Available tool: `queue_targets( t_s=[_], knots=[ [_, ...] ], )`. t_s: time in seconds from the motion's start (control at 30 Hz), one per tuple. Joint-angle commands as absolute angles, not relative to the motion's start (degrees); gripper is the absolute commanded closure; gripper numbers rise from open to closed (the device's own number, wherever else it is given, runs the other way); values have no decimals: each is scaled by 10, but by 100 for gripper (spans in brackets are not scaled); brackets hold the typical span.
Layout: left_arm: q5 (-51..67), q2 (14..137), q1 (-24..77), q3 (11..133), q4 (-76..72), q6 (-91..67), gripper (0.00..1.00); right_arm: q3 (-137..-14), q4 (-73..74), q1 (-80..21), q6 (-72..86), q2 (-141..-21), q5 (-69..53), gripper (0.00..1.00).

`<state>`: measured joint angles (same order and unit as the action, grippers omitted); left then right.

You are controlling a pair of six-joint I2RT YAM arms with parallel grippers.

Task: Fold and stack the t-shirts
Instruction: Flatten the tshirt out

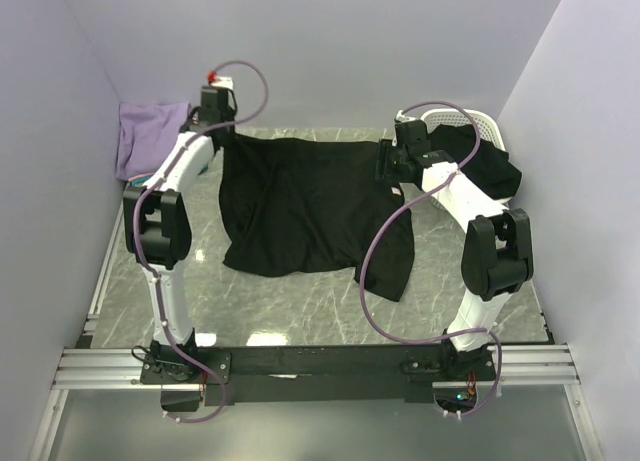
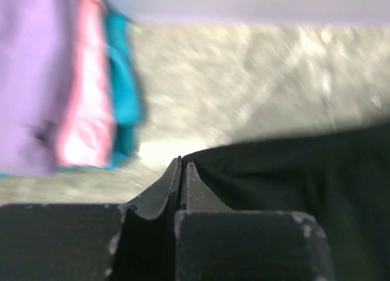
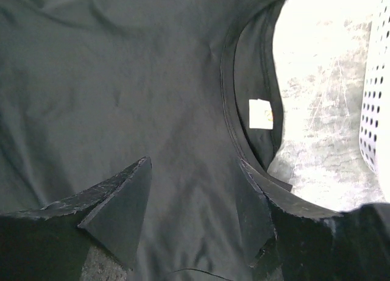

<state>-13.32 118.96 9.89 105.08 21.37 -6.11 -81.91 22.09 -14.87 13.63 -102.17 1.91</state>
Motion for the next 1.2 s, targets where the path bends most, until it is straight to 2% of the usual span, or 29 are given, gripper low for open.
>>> queue_targets(
  t_s=[0.0, 0.1, 0.13, 0.17, 0.2, 0.23, 0.27, 0.4, 0.57, 0.67, 0.77, 0.97, 1.17],
  knots=[
    [-169, 1229, 71, 1144, 251, -12, 99, -815, 218, -152, 133, -1010, 21, 38],
    [-177, 1283, 62, 1211, 262, -6, 97, -815, 220, -152, 136, -1010, 37, 38],
    [-183, 1308, 62, 1225, 265, -6, 91, -811, 215, -152, 137, -1009, 39, 37],
    [-186, 1319, 60, 1236, 265, 13, 41, -812, 216, -151, 138, -1011, 41, 35],
    [-192, 1329, 59, 1249, 260, 14, 26, -811, 217, -152, 138, -1009, 44, 35],
    [-203, 1341, 58, 1250, 246, 16, 19, -809, 218, -152, 138, -1008, 43, 34],
    [-200, 1346, 56, 1252, 247, 17, 2, -809, 220, -151, 140, -1007, 40, 34],
    [-201, 1337, 56, 1232, 257, 4, 1, -792, 232, -153, 147, -991, 31, 33],
    [-115, 1204, 60, 1117, 271, -68, 0, -713, 254, -153, 167, -922, 27, 33],
    [-77, 1109, 78, 1004, 273, -123, 0, -651, 254, -153, 186, -868, 19, 32],
    [-47, 1019, 112, 837, 240, -180, 1, -594, 259, -153, 215, -818, 10, 32],
    [-47, 910, 142, 665, 186, -264, 1, -498, 229, -168, 240, -737, -69, 33],
    [-82, 938, 124, 670, 214, -278, 1, -472, 223, -206, 229, -729, -76, 33]
  ],
)
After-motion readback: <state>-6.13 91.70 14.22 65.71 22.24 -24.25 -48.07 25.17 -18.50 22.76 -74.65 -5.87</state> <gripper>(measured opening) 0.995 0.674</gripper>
